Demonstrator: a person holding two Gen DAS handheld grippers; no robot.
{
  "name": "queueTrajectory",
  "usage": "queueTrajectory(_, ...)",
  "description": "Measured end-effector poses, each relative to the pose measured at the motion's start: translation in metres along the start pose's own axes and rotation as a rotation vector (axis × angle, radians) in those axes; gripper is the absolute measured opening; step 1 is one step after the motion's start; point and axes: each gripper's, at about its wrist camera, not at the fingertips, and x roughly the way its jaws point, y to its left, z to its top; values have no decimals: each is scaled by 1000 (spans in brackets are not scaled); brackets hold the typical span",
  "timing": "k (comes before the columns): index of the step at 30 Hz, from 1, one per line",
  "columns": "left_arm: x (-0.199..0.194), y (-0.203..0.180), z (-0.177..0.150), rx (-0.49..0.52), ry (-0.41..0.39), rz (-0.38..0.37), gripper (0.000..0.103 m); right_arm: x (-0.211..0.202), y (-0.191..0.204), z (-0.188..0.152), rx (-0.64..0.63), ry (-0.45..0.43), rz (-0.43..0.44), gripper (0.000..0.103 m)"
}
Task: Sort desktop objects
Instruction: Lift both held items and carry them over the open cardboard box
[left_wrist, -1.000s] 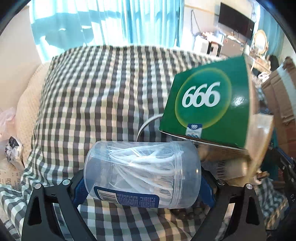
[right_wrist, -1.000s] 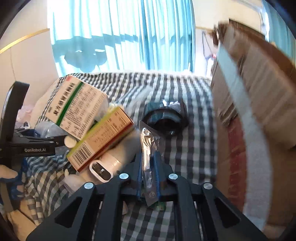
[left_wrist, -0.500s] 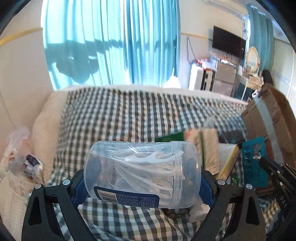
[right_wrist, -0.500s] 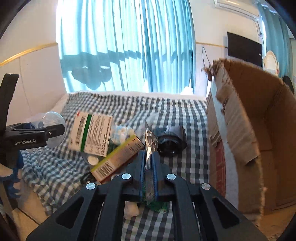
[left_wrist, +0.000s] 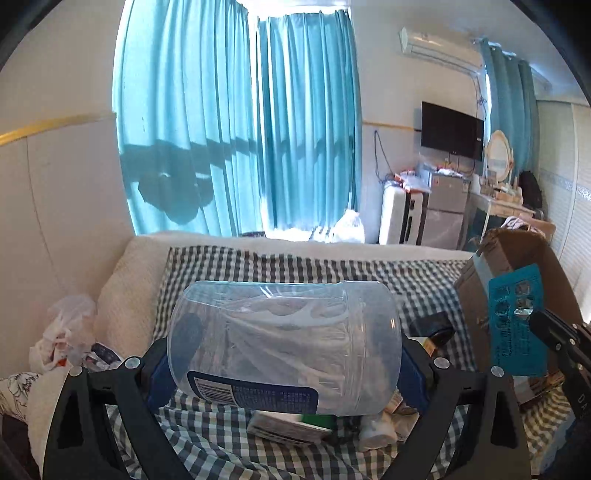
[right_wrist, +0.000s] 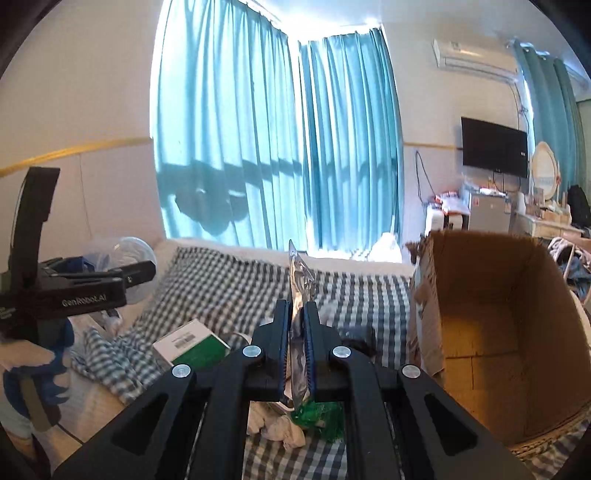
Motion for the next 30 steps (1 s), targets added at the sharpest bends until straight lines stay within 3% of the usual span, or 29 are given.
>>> queueTrajectory(8, -54, -5, 20, -25, -167, 14, 96, -43, 6, 20, -8, -108, 12, 7)
queueTrajectory(14, -82, -15, 28, -16, -238, 8, 95, -72, 7, 32, -8, -174, 19, 7)
queueTrajectory(19, -90, -27, 31, -15, -257, -59, 90, -85, 1, 37, 1, -203, 9, 7)
queueTrajectory(23, -80, -44, 29, 33, -256, -47, 89, -91, -5, 37, 16, -208, -8, 7)
queueTrajectory(30, -66, -59, 26, 44, -223, -94, 89, -101, -22, 40, 39, -237, -44, 7)
